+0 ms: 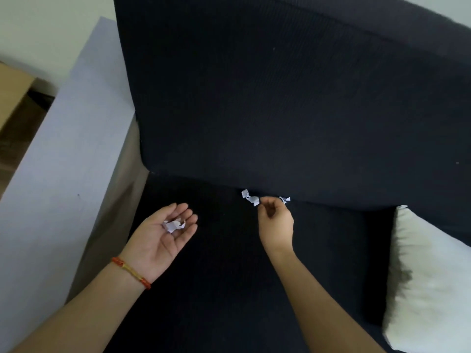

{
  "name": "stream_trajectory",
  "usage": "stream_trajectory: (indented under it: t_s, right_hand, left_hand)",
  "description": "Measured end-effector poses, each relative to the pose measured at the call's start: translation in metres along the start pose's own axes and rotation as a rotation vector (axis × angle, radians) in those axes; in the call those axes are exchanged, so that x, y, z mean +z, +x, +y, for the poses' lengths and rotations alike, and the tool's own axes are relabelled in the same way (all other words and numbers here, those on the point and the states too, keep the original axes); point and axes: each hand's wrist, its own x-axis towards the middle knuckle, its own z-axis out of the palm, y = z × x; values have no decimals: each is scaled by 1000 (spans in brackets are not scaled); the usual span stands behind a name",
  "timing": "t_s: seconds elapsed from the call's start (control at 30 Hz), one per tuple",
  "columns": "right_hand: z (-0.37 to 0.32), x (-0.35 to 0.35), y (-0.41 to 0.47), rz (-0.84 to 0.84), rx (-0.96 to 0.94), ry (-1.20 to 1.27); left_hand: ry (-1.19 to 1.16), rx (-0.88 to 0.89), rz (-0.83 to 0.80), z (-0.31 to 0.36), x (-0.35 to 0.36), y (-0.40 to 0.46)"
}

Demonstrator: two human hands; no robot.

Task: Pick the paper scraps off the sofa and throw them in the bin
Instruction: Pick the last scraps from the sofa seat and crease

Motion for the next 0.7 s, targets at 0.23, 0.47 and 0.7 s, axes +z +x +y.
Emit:
stream_trajectory:
  t_s: [0.23,0.47,0.7]
  right_hand:
    - [16,25,48,-148,-50,-298]
    - [29,61,67,-180,-38,-529]
    - [31,78,71,-260,-39,-776]
  left_hand:
    - [54,45,-32,32,1,10]
    - [78,49,-60,57,-3,17]
    - [77,-1,-57,61,-15,10]
